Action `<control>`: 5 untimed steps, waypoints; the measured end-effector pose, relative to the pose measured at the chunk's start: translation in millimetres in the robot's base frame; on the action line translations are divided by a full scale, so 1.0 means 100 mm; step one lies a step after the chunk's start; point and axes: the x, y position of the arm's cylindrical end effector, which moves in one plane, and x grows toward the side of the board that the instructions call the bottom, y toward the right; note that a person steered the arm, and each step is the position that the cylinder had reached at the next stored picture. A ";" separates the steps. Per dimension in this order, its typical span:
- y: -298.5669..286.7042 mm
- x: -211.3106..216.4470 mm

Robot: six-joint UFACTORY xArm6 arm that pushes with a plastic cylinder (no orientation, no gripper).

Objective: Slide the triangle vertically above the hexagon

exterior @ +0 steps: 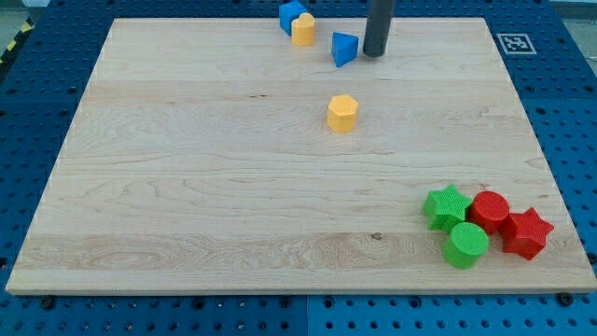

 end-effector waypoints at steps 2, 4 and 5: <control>-0.04 0.43; -0.32 0.25; -0.37 0.19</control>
